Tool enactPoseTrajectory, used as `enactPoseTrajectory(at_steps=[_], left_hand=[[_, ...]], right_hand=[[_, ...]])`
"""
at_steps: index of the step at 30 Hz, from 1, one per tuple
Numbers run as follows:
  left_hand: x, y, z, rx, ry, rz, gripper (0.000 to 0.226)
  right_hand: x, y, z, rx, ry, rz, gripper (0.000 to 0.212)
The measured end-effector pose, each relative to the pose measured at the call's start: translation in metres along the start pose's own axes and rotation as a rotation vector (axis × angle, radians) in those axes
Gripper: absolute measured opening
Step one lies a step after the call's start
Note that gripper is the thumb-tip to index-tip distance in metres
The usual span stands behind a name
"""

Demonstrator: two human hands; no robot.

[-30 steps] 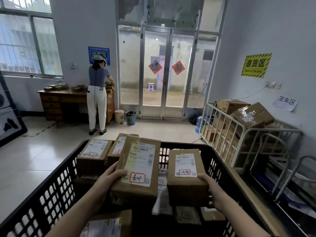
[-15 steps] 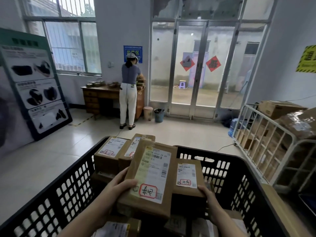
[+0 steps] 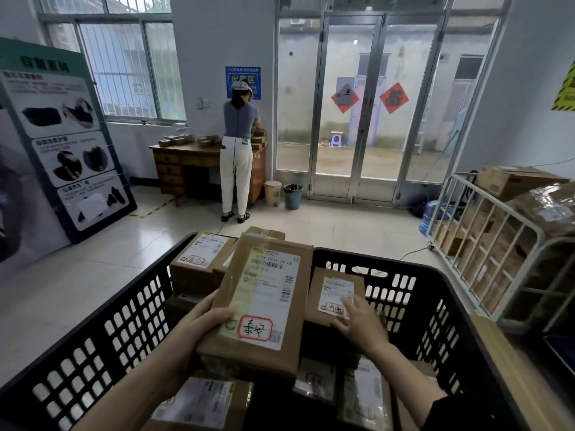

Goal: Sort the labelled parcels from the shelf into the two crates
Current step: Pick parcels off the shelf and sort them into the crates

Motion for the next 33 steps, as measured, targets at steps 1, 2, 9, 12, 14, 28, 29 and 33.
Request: enactPoseTrajectory(at_steps=[1, 2, 9, 12, 14, 28, 29, 33], left_hand=[[0.001, 0.001, 0.000, 0.003, 0.005, -0.007, 0.126], [0.003, 0.003, 0.000, 0.008, 0.003, -0.014, 0.127], [0.007, 0.002, 0.017, 0.015, 0.004, 0.009, 0.110], [0.005, 0.001, 0.020, 0.031, 0.024, 0.019, 0.104], [0.006, -0.002, 0.023, 0.043, 0.020, 0.021, 0.096], [0.011, 0.003, 0.053, 0.158, -0.040, 0.035, 0.090], [0.009, 0.004, 0.055, 0.166, -0.042, 0.040, 0.088], [0.008, 0.008, 0.061, 0.190, -0.048, 0.051, 0.080]], right_hand=[[-0.010, -0.004, -0.001, -0.040, 0.041, 0.060, 0.059], [-0.016, -0.010, -0.003, -0.067, 0.082, 0.101, 0.055], [-0.017, -0.022, -0.007, -0.062, 0.142, 0.045, 0.052], [-0.018, -0.023, -0.005, -0.076, 0.123, 0.060, 0.052], [-0.020, -0.022, -0.006, -0.122, 0.116, 0.094, 0.050], [-0.113, 0.046, 0.080, -0.055, 0.318, -0.323, 0.045], [-0.120, 0.051, 0.089, -0.053, 0.342, -0.379, 0.043], [-0.152, 0.058, 0.122, -0.132, 0.417, -0.594, 0.035]])
Point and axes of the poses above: each hand's wrist, its own z-axis away from the middle knuckle, its own y-axis out of the back of the hand, x = y × z, the point moved 10 cm from there along -z, towards the middle knuckle, and after that the axes turned 8 degrees about -x, right-handed, at the moved point
